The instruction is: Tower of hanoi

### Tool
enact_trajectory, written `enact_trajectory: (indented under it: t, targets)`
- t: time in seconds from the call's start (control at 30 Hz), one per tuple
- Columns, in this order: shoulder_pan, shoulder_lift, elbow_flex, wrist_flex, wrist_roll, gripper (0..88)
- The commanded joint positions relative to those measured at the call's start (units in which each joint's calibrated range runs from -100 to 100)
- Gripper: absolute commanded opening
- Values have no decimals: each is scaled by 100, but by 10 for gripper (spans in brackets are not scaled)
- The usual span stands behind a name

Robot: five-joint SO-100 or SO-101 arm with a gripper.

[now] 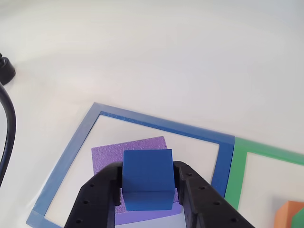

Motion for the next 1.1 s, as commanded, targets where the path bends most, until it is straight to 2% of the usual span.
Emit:
enact_trajectory:
  t: [0.0,0.6,0.87,1.07]
  targets:
    - [-151,373,-321,-558,78,44]
    - [-159,1438,-839,-1124,78,47]
    - [-90,1679,-885,-1327,78,117]
    - [-113,1639,-839,-1497,78,227]
